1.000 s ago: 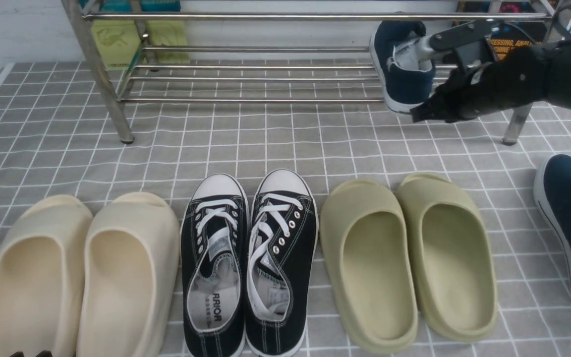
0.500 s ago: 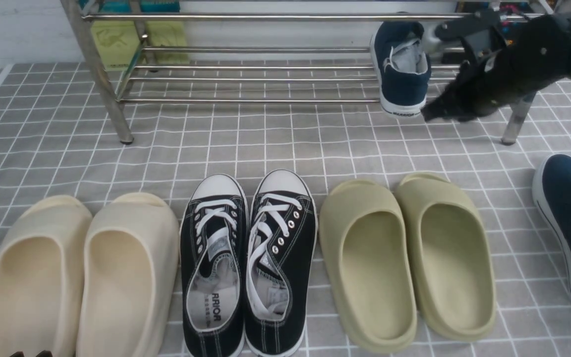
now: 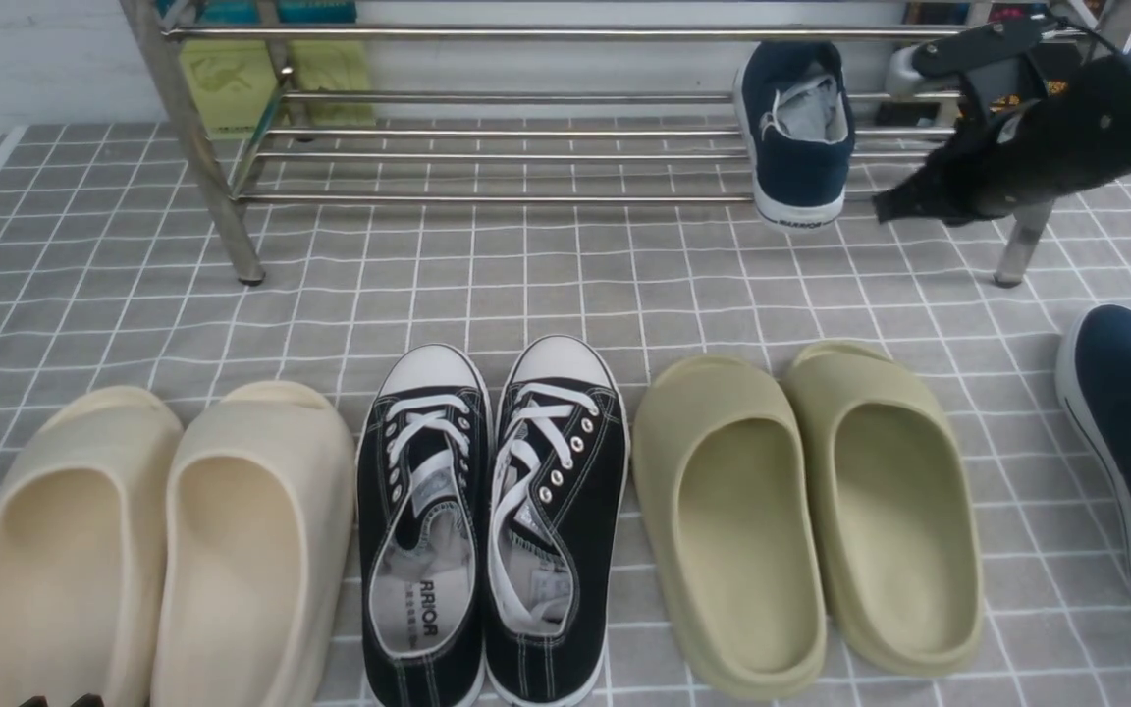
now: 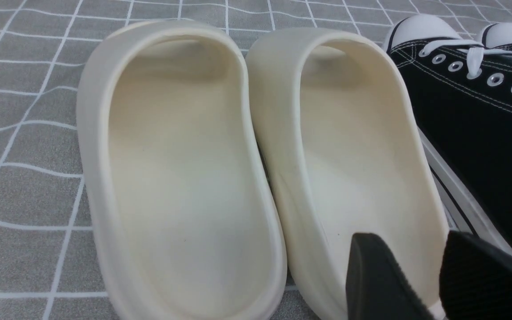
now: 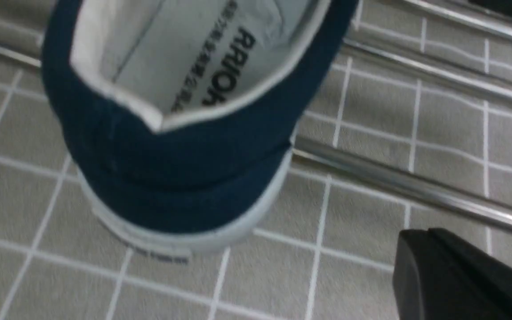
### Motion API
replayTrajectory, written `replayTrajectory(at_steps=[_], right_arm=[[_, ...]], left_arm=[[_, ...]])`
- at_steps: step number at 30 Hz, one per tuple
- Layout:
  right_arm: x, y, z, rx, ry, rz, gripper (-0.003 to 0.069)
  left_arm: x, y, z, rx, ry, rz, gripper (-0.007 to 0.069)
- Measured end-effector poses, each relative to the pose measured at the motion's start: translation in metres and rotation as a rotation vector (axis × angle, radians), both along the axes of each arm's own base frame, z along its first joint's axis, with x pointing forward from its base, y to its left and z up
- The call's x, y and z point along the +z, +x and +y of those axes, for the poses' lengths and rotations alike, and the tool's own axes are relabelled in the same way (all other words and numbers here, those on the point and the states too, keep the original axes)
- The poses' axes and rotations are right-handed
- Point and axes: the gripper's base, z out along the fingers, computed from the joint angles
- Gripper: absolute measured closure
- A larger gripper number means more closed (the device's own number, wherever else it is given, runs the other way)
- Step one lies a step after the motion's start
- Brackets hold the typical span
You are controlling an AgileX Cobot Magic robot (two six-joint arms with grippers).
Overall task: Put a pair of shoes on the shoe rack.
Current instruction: Use the right arm to put a shoe into the shoe rack, then use the right arm to grab the shoe closest to it
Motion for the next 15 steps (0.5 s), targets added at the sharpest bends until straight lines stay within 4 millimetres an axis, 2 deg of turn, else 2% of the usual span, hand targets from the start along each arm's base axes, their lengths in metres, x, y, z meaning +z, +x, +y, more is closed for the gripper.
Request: replayTrajectory(at_steps=[3, 8, 12, 13, 15], right_arm=[[-0.008, 0.005, 0.010, -0.015, 0.060, -0.033, 0.0647], [-0.005, 0.002, 0.027, 0.017, 0.067, -0.042, 0.0645], [0.019, -0.019, 0.023, 0.015, 0.079, 0.104, 0.0635], [0.036, -0.035, 0.012, -0.032, 0.106, 0.201, 0.0620], [0.062, -0.056, -0.004, -0.103, 0.123, 0.274, 0.0584]], left_arm=[[0.000, 0.000, 0.000, 0.000, 0.000, 0.000, 0.0386], [0.000, 0.000, 0.000, 0.000, 0.000, 0.000, 0.0386], [0.000, 0.000, 0.000, 0.000, 0.000, 0.000, 0.0386], [0.000, 0.000, 0.000, 0.000, 0.000, 0.000, 0.0386], [0.000, 0.000, 0.000, 0.000, 0.000, 0.000, 0.0386]])
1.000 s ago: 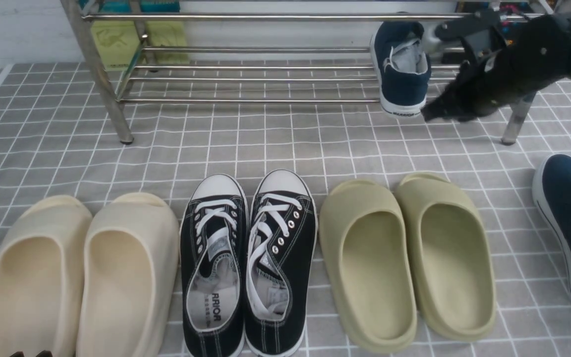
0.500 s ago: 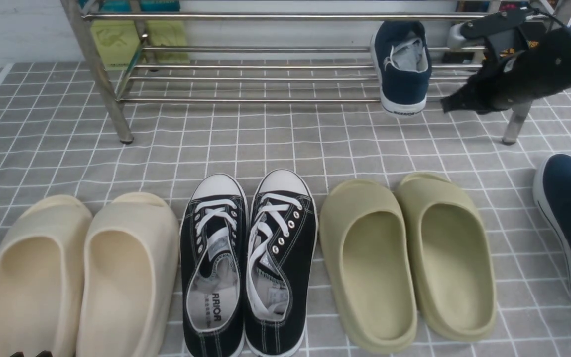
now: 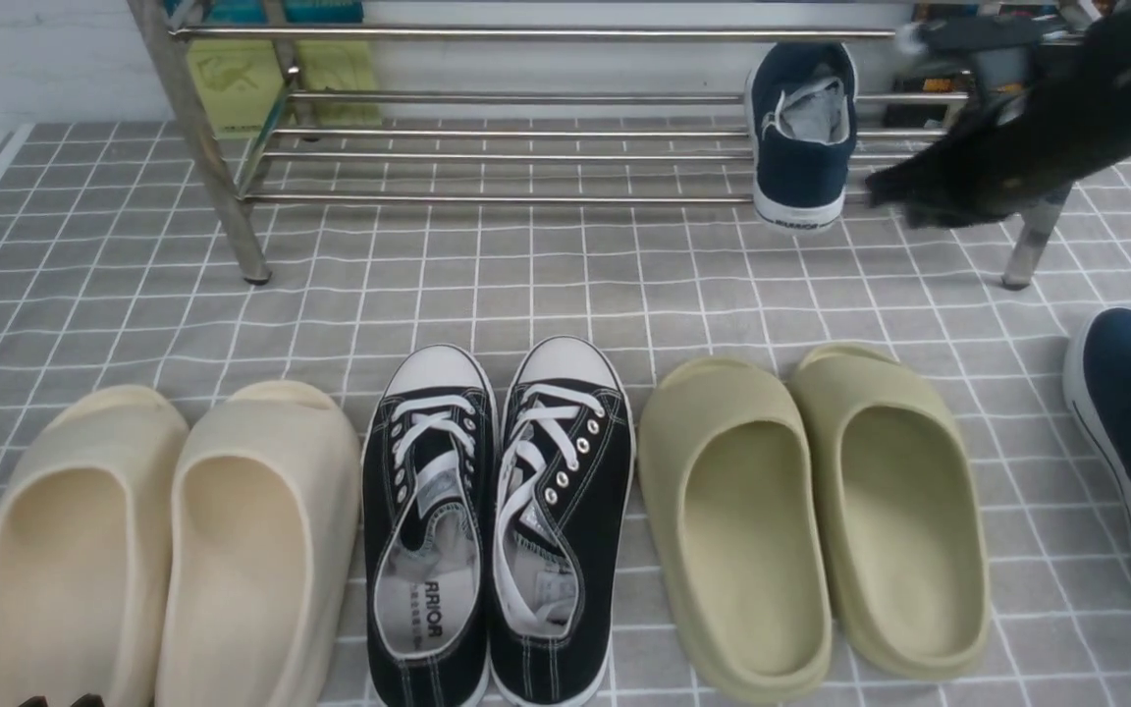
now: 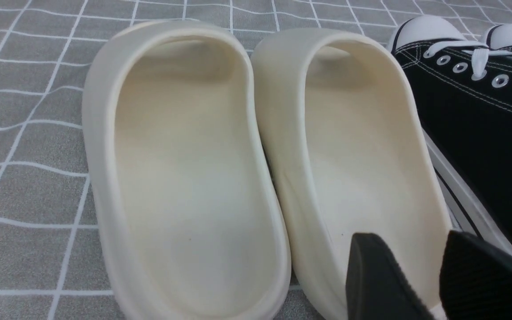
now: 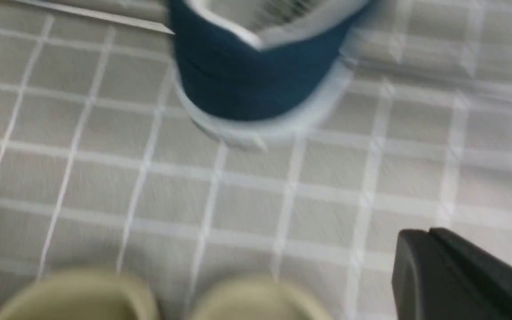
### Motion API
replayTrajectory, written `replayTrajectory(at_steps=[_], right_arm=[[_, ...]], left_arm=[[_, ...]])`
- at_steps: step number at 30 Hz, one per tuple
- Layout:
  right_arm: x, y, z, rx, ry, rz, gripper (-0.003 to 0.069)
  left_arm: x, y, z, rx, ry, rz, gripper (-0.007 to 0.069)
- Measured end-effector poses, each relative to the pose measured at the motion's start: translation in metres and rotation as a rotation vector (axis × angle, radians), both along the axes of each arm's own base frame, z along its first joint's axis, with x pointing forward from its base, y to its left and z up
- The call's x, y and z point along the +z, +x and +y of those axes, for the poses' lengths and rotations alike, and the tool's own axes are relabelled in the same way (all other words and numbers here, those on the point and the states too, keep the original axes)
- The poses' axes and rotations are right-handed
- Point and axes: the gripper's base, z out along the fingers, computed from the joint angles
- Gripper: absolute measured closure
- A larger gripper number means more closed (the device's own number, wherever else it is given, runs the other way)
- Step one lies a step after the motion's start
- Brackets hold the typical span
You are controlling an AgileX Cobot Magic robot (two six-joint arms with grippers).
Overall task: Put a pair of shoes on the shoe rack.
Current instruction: Use the right arm to grab the shoe closest to it
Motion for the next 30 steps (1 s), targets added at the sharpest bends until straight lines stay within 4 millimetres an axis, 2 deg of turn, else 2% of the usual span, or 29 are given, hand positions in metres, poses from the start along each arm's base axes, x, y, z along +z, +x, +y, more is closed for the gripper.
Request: replayTrajectory(at_steps=[1, 3, 4, 5, 6, 7, 8, 10, 12, 15, 16, 17, 19, 21, 22, 23, 24, 26, 28, 30], right_arm=[[0.003, -0.002, -0.002, -0.006, -0.001, 0.005, 0.0580], [0.035, -0.031, -0.022, -0.080, -0.051, 0.057, 0.0502], [0.039, -0.039, -0.025, -0.095, -0.065, 0.071, 0.0479], [0.046, -0.056, -0.032, -0.125, -0.103, 0.102, 0.0419], [0.044, -0.059, -0.033, -0.128, -0.110, 0.116, 0.0410], [0.038, -0.077, -0.038, -0.149, -0.147, 0.176, 0.0341], [0.037, -0.079, -0.038, -0.150, -0.151, 0.186, 0.0330], [0.002, -0.110, -0.043, -0.155, -0.190, 0.325, 0.0190], [-0.028, -0.126, -0.044, -0.156, -0.196, 0.393, 0.0098], [-0.062, -0.135, -0.045, -0.156, -0.208, 0.389, 0.0053], [-0.071, -0.137, -0.046, -0.154, -0.210, 0.386, 0.0057], [-0.072, -0.136, -0.046, -0.155, -0.210, 0.378, 0.0060], [-0.089, -0.133, -0.046, -0.141, -0.214, 0.355, 0.0156], [-0.095, -0.129, -0.045, -0.142, -0.209, 0.336, 0.0277], [-0.096, -0.128, -0.045, -0.143, -0.208, 0.333, 0.0291], [-0.099, -0.126, -0.045, -0.144, -0.207, 0.329, 0.0370], [-0.104, -0.124, -0.045, -0.143, -0.212, 0.335, 0.0501], [-0.107, -0.123, -0.045, -0.141, -0.223, 0.345, 0.0618], [-0.106, -0.123, -0.046, -0.141, -0.229, 0.350, 0.0626], [-0.094, -0.126, -0.047, -0.154, -0.241, 0.366, 0.0626]], left_arm=[[0.000, 0.000, 0.000, 0.000, 0.000, 0.000, 0.0386], [0.000, 0.000, 0.000, 0.000, 0.000, 0.000, 0.0386], [0.000, 0.000, 0.000, 0.000, 0.000, 0.000, 0.0386], [0.000, 0.000, 0.000, 0.000, 0.000, 0.000, 0.0386], [0.000, 0.000, 0.000, 0.000, 0.000, 0.000, 0.0386], [0.000, 0.000, 0.000, 0.000, -0.001, 0.000, 0.0386], [0.000, 0.000, 0.000, 0.000, -0.001, 0.000, 0.0386], [0.000, 0.000, 0.000, 0.000, -0.001, 0.000, 0.0386], [0.000, 0.000, 0.000, 0.000, -0.001, 0.000, 0.0386], [0.000, 0.000, 0.000, 0.000, -0.001, 0.000, 0.0386], [0.000, 0.000, 0.000, 0.000, -0.002, 0.000, 0.0386], [0.000, 0.000, 0.000, 0.000, -0.002, 0.000, 0.0386], [0.000, 0.000, 0.000, 0.000, -0.002, 0.000, 0.0386], [0.000, 0.000, 0.000, 0.000, -0.002, 0.000, 0.0386], [0.000, 0.000, 0.000, 0.000, -0.002, 0.000, 0.0386], [0.000, 0.000, 0.000, 0.000, -0.002, 0.000, 0.0386], [0.000, 0.000, 0.000, 0.000, -0.002, 0.000, 0.0386], [0.000, 0.000, 0.000, 0.000, -0.002, 0.000, 0.0386], [0.000, 0.000, 0.000, 0.000, -0.002, 0.000, 0.0386], [0.000, 0.000, 0.000, 0.000, -0.002, 0.000, 0.0386]])
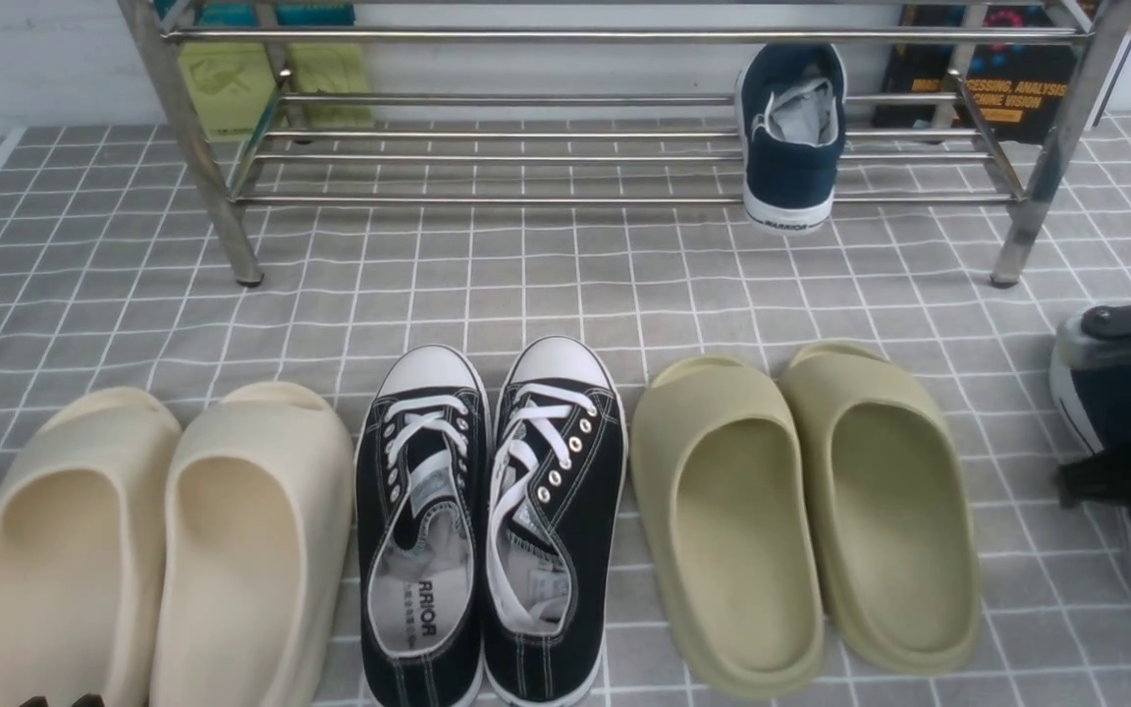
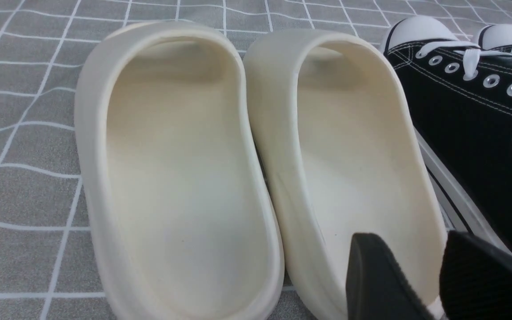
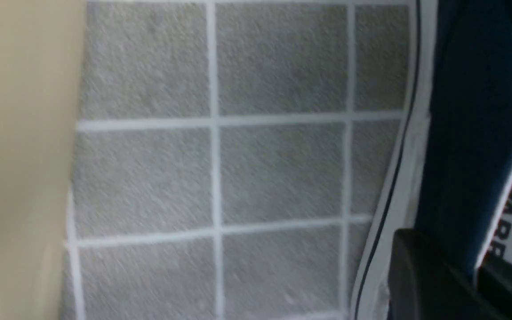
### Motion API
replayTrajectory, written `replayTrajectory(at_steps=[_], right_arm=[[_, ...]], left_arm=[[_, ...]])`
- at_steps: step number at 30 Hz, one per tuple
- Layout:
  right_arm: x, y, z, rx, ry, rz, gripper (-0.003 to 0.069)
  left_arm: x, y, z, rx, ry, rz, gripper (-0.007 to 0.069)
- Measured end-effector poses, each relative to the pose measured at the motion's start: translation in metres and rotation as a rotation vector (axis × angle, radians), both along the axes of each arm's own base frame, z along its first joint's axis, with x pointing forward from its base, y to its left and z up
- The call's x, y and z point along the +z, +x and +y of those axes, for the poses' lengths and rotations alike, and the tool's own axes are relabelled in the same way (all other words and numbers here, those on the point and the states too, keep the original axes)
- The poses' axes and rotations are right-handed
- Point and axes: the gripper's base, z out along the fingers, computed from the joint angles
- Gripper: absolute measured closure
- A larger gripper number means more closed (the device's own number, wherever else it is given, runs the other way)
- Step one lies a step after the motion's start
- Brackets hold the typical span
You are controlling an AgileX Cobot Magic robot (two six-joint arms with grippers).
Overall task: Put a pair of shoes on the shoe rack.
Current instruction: Use the right arm to grab the shoe closest to it, then use the right arm to put a shoe into the shoe rack
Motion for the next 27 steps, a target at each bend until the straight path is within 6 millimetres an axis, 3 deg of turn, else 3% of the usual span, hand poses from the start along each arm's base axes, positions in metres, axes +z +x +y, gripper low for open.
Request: replayTrajectory(at_steps=[4, 5, 8, 9, 11, 16, 18, 20, 21, 22, 27], right_arm=[[0.044, -0.013, 0.010, -0.003, 0.013, 0.012, 0.0626], [0.047, -0.013, 0.010, -0.003, 0.015, 0.002, 0.0626], [0.088, -0.012, 0.029, 0.057, 0.063, -0.075, 0.0626], [0.090, -0.011, 0.030, 0.064, 0.066, -0.080, 0.0626], [0.104, 0.003, 0.039, 0.096, 0.096, -0.137, 0.0626], [0.100, 0.047, 0.053, 0.146, 0.117, -0.161, 0.0626], [0.102, 0.070, 0.058, 0.158, 0.119, -0.181, 0.0626], [0.102, 0.107, 0.066, 0.166, 0.120, -0.212, 0.0626], [0.098, 0.109, 0.066, 0.165, 0.118, -0.201, 0.0626], [0.099, 0.126, 0.068, 0.161, 0.119, -0.213, 0.0626], [0.101, 0.173, 0.068, 0.150, 0.113, -0.238, 0.0626]], left_arm=[[0.000, 0.000, 0.000, 0.000, 0.000, 0.000, 0.0386], [0.000, 0.000, 0.000, 0.000, 0.000, 0.000, 0.0386], [0.000, 0.000, 0.000, 0.000, 0.000, 0.000, 0.0386], [0.000, 0.000, 0.000, 0.000, 0.000, 0.000, 0.0386], [0.000, 0.000, 0.000, 0.000, 0.000, 0.000, 0.0386], [0.000, 0.000, 0.000, 0.000, 0.000, 0.000, 0.0386], [0.000, 0.000, 0.000, 0.000, 0.000, 0.000, 0.0386], [0.000, 0.000, 0.000, 0.000, -0.001, 0.000, 0.0386], [0.000, 0.000, 0.000, 0.000, -0.001, 0.000, 0.0386], [0.000, 0.000, 0.000, 0.000, -0.001, 0.000, 0.0386], [0.000, 0.000, 0.000, 0.000, -0.001, 0.000, 0.0386]])
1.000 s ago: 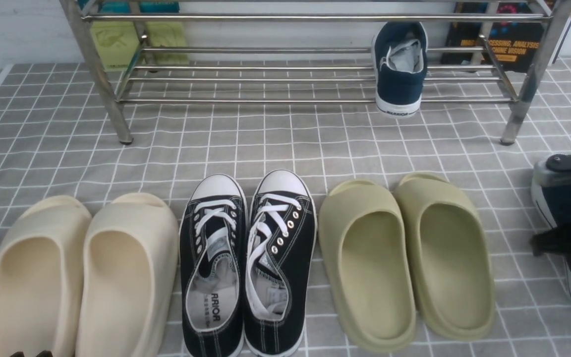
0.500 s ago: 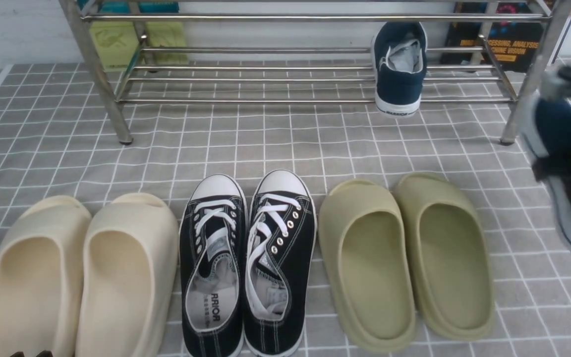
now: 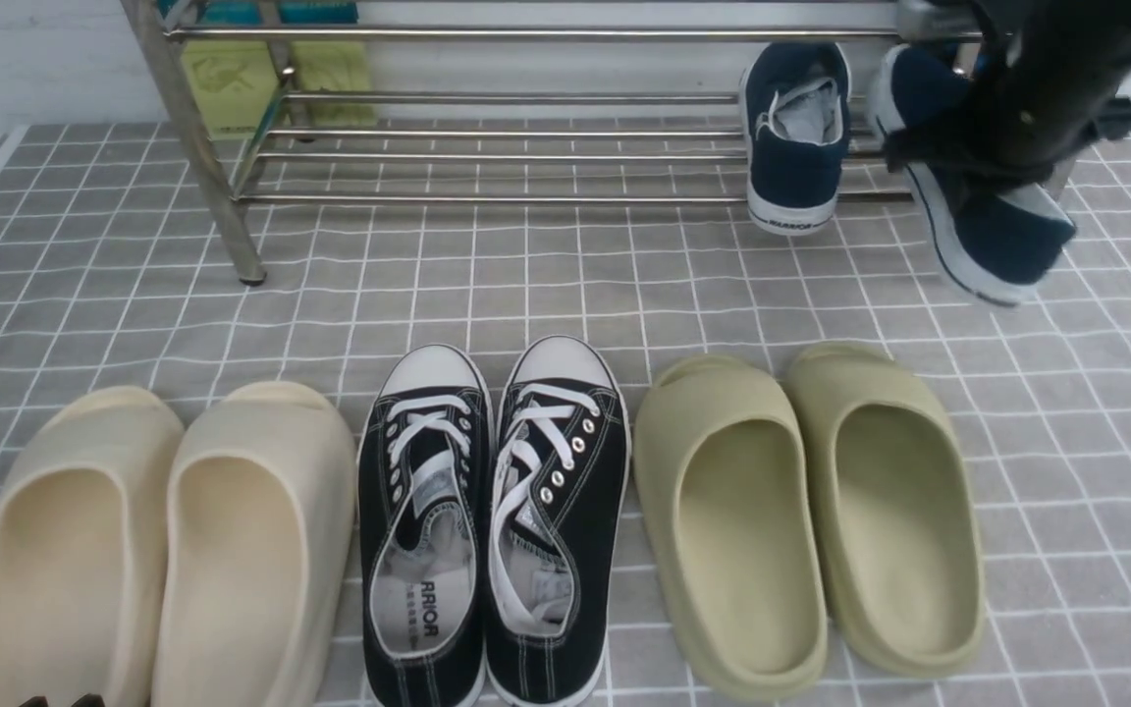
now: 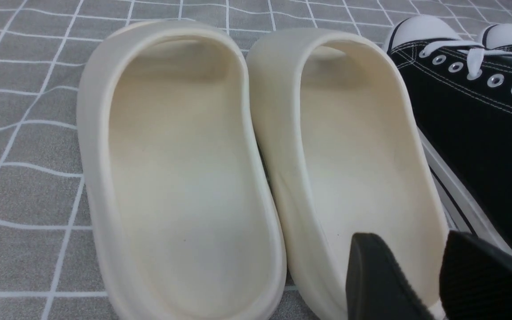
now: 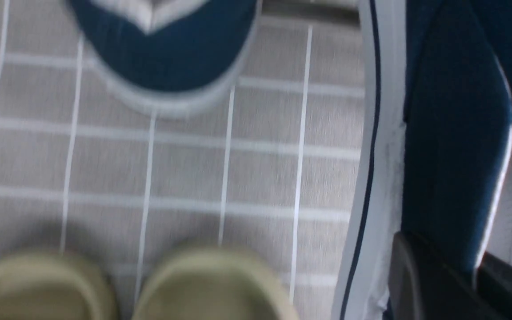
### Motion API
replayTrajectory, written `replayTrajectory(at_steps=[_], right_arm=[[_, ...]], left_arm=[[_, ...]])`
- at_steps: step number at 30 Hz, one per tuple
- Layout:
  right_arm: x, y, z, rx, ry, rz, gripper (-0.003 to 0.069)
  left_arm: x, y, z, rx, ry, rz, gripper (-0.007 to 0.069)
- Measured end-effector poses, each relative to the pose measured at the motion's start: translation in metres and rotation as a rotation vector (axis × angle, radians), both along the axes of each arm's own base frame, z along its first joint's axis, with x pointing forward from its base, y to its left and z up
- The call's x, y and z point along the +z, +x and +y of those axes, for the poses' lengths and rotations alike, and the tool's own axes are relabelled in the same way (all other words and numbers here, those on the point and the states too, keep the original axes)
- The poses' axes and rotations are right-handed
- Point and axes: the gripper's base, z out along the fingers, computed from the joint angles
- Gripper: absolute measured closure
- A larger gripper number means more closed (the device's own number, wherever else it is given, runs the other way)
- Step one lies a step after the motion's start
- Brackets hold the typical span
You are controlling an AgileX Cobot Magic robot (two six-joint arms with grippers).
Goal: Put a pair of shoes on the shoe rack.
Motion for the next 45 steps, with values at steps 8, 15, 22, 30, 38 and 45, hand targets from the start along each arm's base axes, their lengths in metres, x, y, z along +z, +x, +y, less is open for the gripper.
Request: replayTrajectory(at_steps=[8, 15, 22, 30, 38, 45], right_arm=[[-0.019, 0.044, 0.002, -0.013, -0.016, -0.013, 0.0626], [-0.021, 0.056, 0.002, -0.003, -0.046, -0.083, 0.0528], [-0.010, 0.050, 0.003, 0.047, -0.051, -0.077, 0.0207], [0.051, -0.003, 0.006, 0.161, 0.023, -0.053, 0.0198], [0.150, -0.103, -0.004, 0.203, 0.020, -0.188, 0.0641], [0.179, -0.257, -0.032, 0.214, 0.018, -0.325, 0.0658]], left_arm=[[0.000, 0.000, 0.000, 0.000, 0.000, 0.000, 0.0386], [0.000, 0.000, 0.000, 0.000, 0.000, 0.000, 0.0386], [0.000, 0.000, 0.000, 0.000, 0.000, 0.000, 0.0386], [0.000, 0.000, 0.000, 0.000, 0.000, 0.000, 0.0386], [0.000, 0.000, 0.000, 0.000, 0.000, 0.000, 0.0386], [0.000, 0.000, 0.000, 0.000, 0.000, 0.000, 0.0386]])
